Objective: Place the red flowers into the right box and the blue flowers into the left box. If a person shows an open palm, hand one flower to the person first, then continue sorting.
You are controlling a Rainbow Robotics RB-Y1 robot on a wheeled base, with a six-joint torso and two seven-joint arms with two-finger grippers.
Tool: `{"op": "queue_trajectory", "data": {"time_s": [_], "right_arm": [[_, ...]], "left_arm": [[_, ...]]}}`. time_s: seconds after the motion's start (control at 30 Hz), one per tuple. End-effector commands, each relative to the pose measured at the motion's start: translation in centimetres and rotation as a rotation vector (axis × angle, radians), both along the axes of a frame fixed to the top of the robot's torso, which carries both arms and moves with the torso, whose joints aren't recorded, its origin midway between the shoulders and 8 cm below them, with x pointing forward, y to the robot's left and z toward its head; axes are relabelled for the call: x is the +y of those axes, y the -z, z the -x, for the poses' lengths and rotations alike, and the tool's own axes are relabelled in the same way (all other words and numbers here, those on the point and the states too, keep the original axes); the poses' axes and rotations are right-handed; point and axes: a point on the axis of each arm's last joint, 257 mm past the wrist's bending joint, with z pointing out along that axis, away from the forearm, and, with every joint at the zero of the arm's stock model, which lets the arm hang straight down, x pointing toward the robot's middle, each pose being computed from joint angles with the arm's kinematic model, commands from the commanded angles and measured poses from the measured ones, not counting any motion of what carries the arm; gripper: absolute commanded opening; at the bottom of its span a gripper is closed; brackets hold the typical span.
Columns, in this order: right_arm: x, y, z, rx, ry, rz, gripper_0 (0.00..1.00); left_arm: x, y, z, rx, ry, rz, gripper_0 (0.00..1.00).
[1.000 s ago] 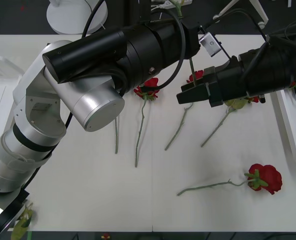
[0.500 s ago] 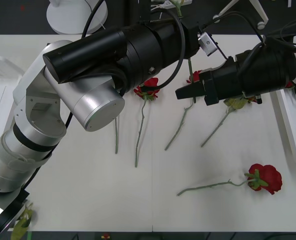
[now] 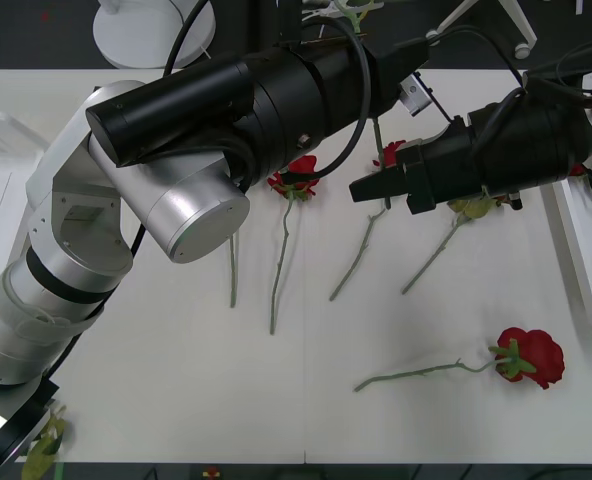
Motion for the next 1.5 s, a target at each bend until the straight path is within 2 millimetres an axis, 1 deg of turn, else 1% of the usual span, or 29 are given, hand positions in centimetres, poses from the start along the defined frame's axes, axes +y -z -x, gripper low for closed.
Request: {"op": "queue_trajectory", "data": {"time_s": [0.03,0.13,0.27,0.3,0.37,0.43,0.47,0.5,0.53,0.6,0.63,0.67,0.7,0.73,0.77,0.8,0.83,0.9,0.93,1.0,1.07,1.13,1.17,1.2,1.3,1.33,1.37,1.5], "right_arm": [[0.6,-1.5,0.1,-0.04,-0.023,0.041,0.0],[-0.7,-1.0,-0.2,-0.028,-0.01,0.079,0.0],[-4.0,0.5,-1.1,-0.028,0.017,0.194,0.0],[-4.5,0.6,-1.3,-0.031,0.023,0.208,0.0],[-6.6,1.5,-1.8,-0.014,0.051,0.273,0.0],[-9.1,2.1,-2.3,-0.01,0.077,0.348,0.0],[-10.2,2.3,-2.5,-0.009,0.09,0.377,0.0],[-12.0,2.5,-2.8,-0.002,0.111,0.422,0.0],[-13.0,2.6,-3.0,0.003,0.125,0.448,0.0],[-17.1,3.1,-3.7,0.025,0.184,0.53,0.0],[-18.3,3.2,-3.9,0.036,0.206,0.546,0.0],[-20.5,3.3,-4.3,0.047,0.245,0.582,0.0],[-22.2,3.4,-4.4,0.056,0.271,0.614,0.0],[-24.3,3.4,-4.7,0.057,0.308,0.649,0.0],[-26.7,3.4,-4.9,0.055,0.344,0.697,0.0],[-28.8,3.3,-4.8,0.064,0.37,0.738,0.0],[-30.1,3.2,-4.6,0.08,0.393,0.759,0.0],[-33.9,2.4,-4.0,0.114,0.468,0.81,0.0],[-35.0,2.2,-4.0,0.115,0.489,0.828,0.0],[-38.0,1.7,-3.6,0.122,0.537,0.878,0.0],[-41.3,1.3,-3.0,0.14,0.594,0.929,0.0],[-44.2,1.0,-2.5,0.16,0.651,0.971,0.0],[-45.3,1.2,-2.3,0.167,0.671,0.988,0.0],[-47.1,1.3,-2.0,0.181,0.706,1.015,0.0],[-50.4,1.8,-1.7,0.196,0.771,1.072,0.0],[-51.6,1.8,-1.7,0.191,0.793,1.099,0.0],[-53.0,2.1,-1.6,0.187,0.818,1.13,0.0],[-57.2,2.9,-1.4,0.157,0.901,1.174,0.0]], "left_arm": [[-2.3,-3.9,2.3,-0.088,0.062,0.026,1.0],[-2.3,-3.9,2.3,-0.088,0.062,0.026,1.0],[-2.3,-3.9,2.3,-0.088,0.062,0.026,1.0],[-2.3,-3.9,2.3,-0.088,0.062,0.026,1.0],[-1.9,-3.4,1.9,-0.075,0.051,0.032,1.0],[-1.0,-4.3,1.6,-0.077,0.038,0.05,1.0],[-0.7,-4.1,1.5,-0.062,0.034,0.043,1.0],[0.0,-4.4,1.5,-0.042,0.029,0.042,1.0],[0.5,-4.5,1.5,-0.028,0.024,0.036,1.0],[2.5,-4.1,1.7,0.045,0.005,0.003,1.0],[2.9,-4.1,1.9,0.06,0.003,-0.006,1.0],[3.9,-3.7,2.0,0.1,-0.004,-0.021,1.0],[4.4,-3.3,2.1,0.129,-0.004,-0.032,1.0],[4.9,-2.8,2.1,0.158,-0.007,-0.045,1.0],[5.9,-1.8,2.0,0.205,-0.016,-0.065,1.0],[6.8,-1.0,1.9,0.243,-0.026,-0.083,1.0],[7.6,-0.2,1.8,0.27,-0.039,-0.098,1.0],[9.6,2.4,1.3,0.334,-0.079,-0.152,1.0],[10.1,2.9,1.2,0.347,-0.091,-0.163,1.0],[11.7,5.1,0.9,0.394,-0.126,-0.199,1.0],[13.6,7.6,0.1,0.446,-0.17,-0.241,1.0],[15.3,9.5,-1.0,0.488,-0.212,-0.278,1.0],[15.9,10.3,-1.5,0.505,-0.225,-0.291,1.0],[16.7,11.4,-2.1,0.515,-0.24,-0.318,1.0],[18.4,13.8,-3.7,0.539,-0.268,-0.373,1.0],[18.9,14.5,-4.3,0.542,-0.276,-0.385,1.0],[19.4,15.5,-5.0,0.549,-0.283,-0.409,1.0],[21.3,18.5,-6.9,0.577,-0.328,-0.502,1.0]]}}
